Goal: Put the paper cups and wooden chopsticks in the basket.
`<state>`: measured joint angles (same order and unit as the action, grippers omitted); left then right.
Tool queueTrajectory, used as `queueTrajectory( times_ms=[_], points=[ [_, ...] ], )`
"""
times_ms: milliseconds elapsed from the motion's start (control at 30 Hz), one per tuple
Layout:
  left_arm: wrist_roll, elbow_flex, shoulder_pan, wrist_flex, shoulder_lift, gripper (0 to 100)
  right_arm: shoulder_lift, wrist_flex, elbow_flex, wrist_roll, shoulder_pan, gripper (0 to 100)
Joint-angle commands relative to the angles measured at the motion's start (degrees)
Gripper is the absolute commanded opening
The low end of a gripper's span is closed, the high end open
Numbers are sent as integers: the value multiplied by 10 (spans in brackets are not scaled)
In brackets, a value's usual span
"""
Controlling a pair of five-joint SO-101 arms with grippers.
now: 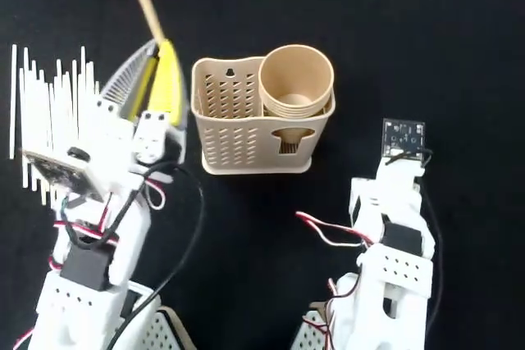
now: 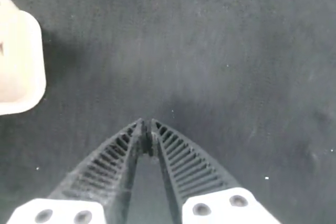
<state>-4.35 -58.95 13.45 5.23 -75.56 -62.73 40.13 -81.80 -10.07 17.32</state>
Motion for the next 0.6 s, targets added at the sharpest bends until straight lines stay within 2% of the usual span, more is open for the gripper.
queueTrajectory(
  times_ms=[0,100,333,567],
  points=[
    [0,30,51,-20,79,29,-8,-17,0,-7,-7,15],
    [-1,68,51,-35,157,29,-8,-19,0,-7,-8,15],
    [-2,105,29,-134,320,29,-8,-19,-1,-7,-8,15],
    [-13,90,8,-144,358,29,-8,-19,0,-7,-7,15]
  ],
)
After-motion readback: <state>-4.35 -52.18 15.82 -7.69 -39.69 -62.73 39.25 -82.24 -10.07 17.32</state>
